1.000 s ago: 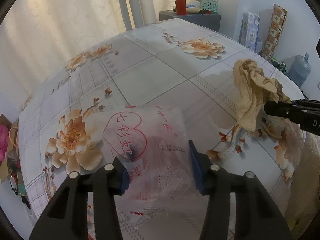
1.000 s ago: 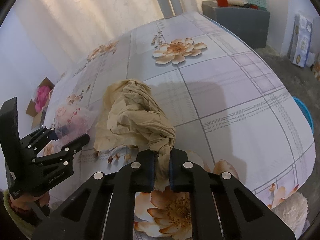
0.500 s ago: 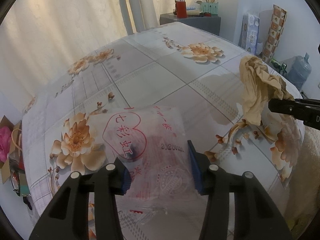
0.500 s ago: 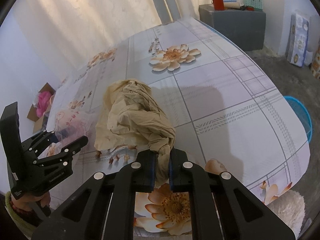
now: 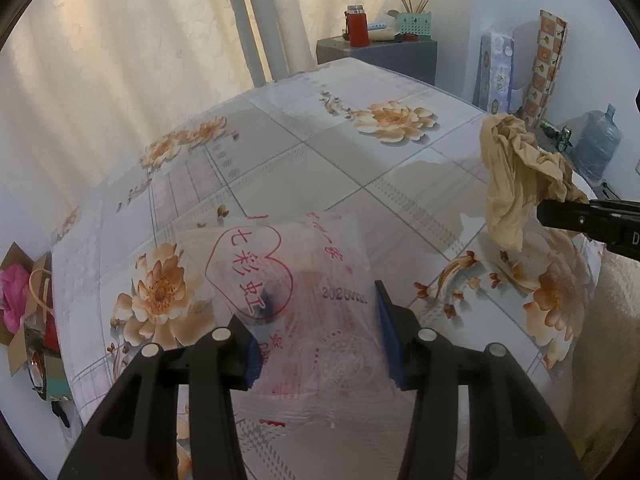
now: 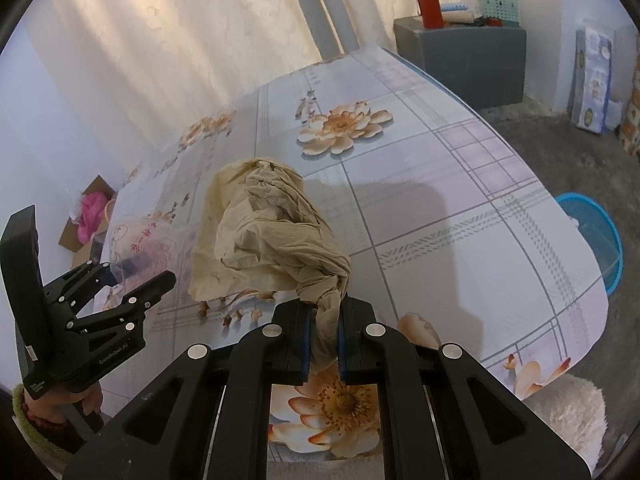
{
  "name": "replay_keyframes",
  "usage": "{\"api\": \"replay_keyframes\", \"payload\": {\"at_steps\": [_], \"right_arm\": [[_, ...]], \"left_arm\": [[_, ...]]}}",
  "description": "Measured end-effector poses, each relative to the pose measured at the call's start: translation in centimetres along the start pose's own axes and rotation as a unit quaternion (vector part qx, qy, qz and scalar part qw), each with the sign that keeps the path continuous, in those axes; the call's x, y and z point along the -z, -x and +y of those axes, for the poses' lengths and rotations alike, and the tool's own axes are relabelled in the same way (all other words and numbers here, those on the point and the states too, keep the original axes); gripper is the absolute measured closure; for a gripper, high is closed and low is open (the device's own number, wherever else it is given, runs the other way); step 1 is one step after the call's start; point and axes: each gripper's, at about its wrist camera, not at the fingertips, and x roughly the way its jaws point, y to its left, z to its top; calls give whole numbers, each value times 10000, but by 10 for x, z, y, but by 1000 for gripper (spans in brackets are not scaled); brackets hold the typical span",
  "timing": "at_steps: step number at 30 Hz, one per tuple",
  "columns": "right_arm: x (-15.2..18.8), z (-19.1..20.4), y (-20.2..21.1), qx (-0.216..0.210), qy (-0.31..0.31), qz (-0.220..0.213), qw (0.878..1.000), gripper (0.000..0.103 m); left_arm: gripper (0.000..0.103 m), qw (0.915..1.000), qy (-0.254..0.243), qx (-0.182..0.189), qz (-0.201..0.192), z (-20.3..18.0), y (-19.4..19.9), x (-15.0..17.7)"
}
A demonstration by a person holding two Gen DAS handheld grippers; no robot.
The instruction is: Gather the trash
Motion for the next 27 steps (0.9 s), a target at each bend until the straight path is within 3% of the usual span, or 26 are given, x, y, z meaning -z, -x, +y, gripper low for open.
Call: {"api": "replay_keyframes", "payload": {"at_steps": [15, 27], "right_arm": [[-2, -21, 34, 47, -213, -374, 9991, 95], [4, -67, 68, 207, -687, -738, 9947, 95]], "left_arm": [[57, 9986, -354, 71, -379, -27, 22, -27], [57, 9927, -815, 496, -743, -77, 36, -71]]}}
